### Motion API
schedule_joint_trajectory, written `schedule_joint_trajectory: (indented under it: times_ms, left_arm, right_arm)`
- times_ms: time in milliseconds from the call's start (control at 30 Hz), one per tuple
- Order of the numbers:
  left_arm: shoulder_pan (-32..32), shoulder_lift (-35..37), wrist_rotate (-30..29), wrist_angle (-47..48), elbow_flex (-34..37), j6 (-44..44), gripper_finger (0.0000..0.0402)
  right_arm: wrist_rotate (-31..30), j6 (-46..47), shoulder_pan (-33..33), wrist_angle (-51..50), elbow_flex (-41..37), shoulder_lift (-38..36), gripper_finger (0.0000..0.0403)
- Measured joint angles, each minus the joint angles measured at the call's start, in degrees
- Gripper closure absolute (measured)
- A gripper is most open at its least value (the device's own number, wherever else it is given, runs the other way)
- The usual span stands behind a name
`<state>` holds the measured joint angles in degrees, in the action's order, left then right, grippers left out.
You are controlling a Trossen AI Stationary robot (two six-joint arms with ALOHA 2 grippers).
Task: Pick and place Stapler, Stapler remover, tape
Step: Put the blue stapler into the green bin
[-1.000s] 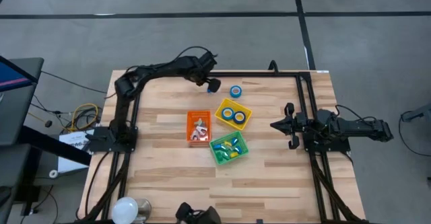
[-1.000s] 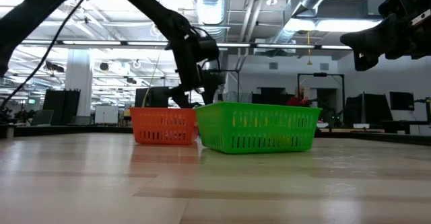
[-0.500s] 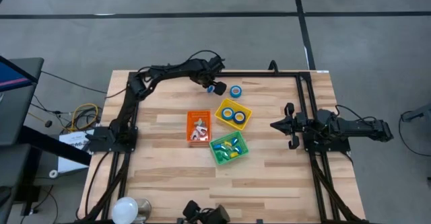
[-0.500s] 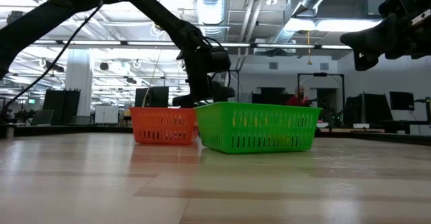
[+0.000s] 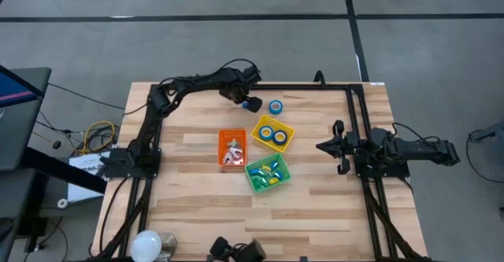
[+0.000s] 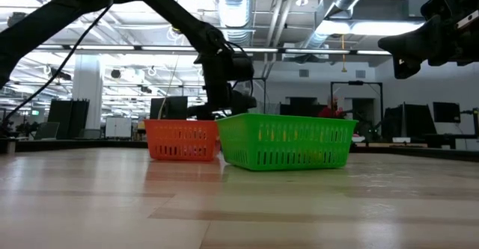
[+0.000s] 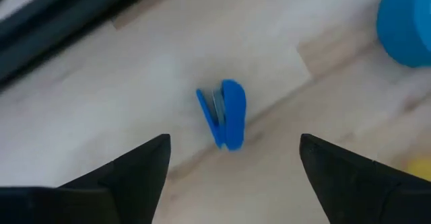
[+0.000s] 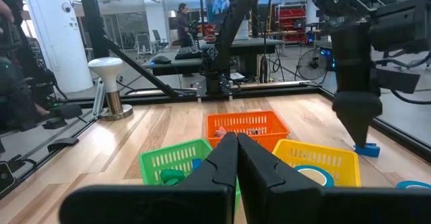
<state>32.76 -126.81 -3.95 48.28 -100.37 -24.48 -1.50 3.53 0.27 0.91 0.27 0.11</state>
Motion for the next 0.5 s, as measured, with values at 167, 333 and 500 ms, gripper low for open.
schedule_joint_trajectory:
  times_ms: [167,333,500]
  left_arm:
    - [0.8,0.3,3.1,6.3,-2.4,2.6,0.0094]
    - [1.9,0.4,3.2,7.4,-4.5,11.6,0.0096]
    - [4.1,0.3,5.7,7.4,-4.7,12.5,0.0096]
  right_arm:
    - [0.0,0.0,0.0,0.0,0.0,0.0,0.0402]
    - [0.0,0.0,0.0,0.0,0.0,0.0,0.0402]
    - [0.0,0.0,0.0,0.0,0.0,0.0,0.0402]
